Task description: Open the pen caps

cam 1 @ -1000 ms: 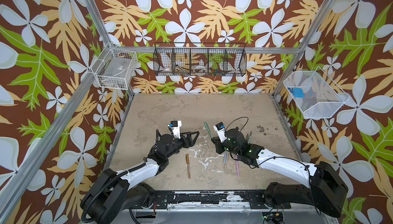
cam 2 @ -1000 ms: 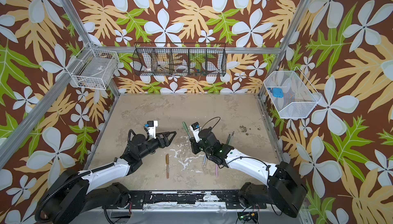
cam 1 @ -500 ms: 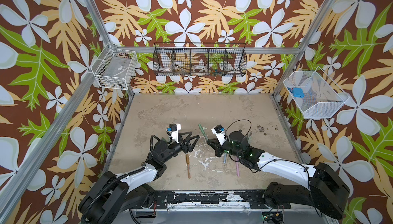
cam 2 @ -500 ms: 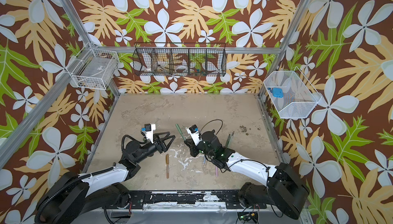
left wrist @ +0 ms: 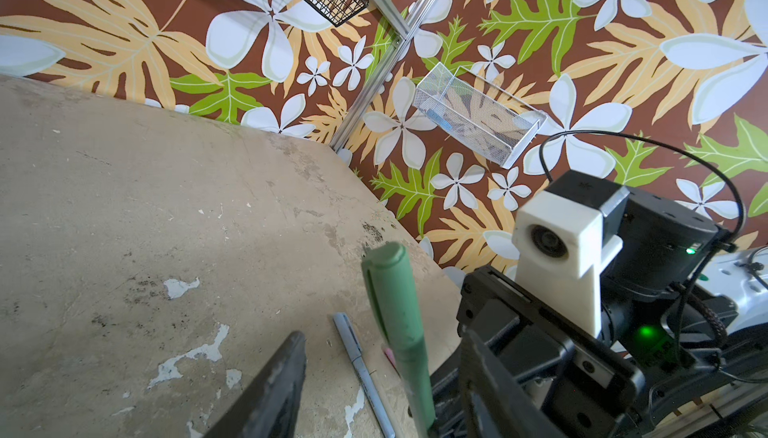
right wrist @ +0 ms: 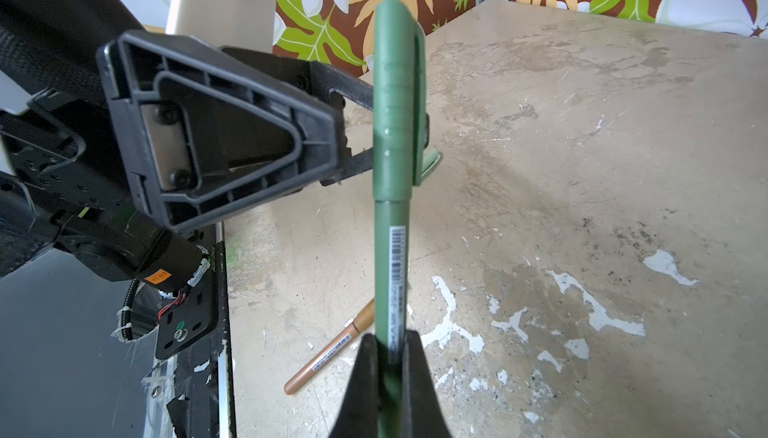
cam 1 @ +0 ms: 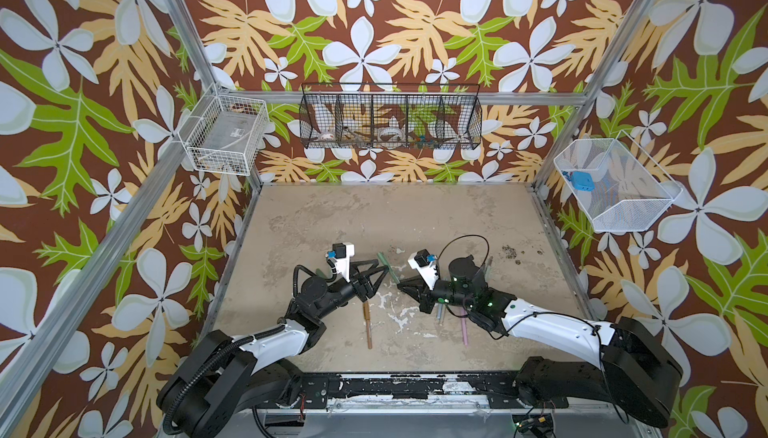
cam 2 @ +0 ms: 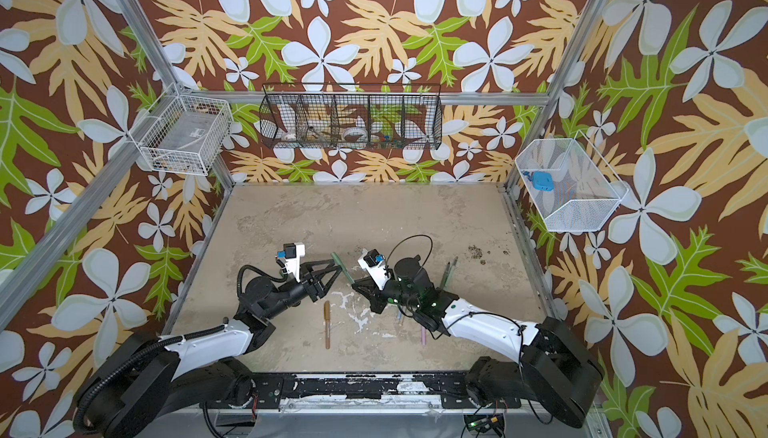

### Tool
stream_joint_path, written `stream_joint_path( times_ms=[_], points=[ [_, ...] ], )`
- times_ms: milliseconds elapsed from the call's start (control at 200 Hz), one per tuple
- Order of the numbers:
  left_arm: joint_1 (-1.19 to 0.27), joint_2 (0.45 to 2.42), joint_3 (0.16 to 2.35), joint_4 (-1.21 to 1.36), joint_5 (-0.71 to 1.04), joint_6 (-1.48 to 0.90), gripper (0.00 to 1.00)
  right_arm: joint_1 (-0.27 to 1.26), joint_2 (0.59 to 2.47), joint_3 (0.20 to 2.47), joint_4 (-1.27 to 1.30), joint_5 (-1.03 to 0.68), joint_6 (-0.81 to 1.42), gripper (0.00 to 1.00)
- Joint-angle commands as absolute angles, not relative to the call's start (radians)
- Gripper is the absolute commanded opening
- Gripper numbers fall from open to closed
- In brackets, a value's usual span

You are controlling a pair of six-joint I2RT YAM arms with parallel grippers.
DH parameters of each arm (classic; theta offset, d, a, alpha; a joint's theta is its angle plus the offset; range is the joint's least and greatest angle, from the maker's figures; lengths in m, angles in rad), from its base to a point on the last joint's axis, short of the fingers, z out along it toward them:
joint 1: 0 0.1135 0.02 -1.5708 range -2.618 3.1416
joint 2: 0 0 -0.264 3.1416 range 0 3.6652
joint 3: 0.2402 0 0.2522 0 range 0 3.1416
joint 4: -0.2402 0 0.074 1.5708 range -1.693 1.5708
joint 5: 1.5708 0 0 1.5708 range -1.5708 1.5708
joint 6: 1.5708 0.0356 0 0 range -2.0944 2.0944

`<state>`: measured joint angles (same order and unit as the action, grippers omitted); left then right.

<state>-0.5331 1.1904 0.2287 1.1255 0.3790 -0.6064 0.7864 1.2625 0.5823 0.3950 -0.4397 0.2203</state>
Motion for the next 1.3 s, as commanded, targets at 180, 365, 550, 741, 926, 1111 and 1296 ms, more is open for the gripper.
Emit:
stream_joint_path(
  times_ms=[180, 365, 550, 741, 926, 1111, 1296],
  points=[
    [-0.531, 1.149, 0.228, 1.163, 0.394, -0.598, 0.46, 0.806, 1.262, 0.581, 0.432, -0.464, 0.170, 0.00],
    [-0.530, 1.152, 0.222, 1.178, 0.397, -0.607, 0.37, 0.821, 1.266, 0.585, 0.419, -0.462, 0.150, 0.00],
    [-0.531, 1.154, 0.225, 1.184, 0.407, -0.611, 0.34, 0.825, 1.263, 0.581, 0.418, -0.463, 0.141, 0.00],
    [-0.532, 1.153, 0.224, 1.184, 0.410, -0.606, 0.09, 0.824, 1.263, 0.582, 0.412, -0.450, 0.145, 0.04],
    [-0.532, 1.157, 0.214, 1.207, 0.421, -0.589, 0.03, 0.824, 1.241, 0.591, 0.371, -0.378, 0.165, 0.34],
    [-0.532, 1.194, 0.200, 1.308, 0.489, -0.593, 0.02, 0.817, 1.201, 0.552, 0.450, -0.435, 0.204, 0.43],
    [-0.533, 1.227, 0.199, 1.380, 0.547, -0.614, 0.02, 0.776, 1.179, 0.499, 0.560, -0.525, 0.250, 0.44]
  ],
)
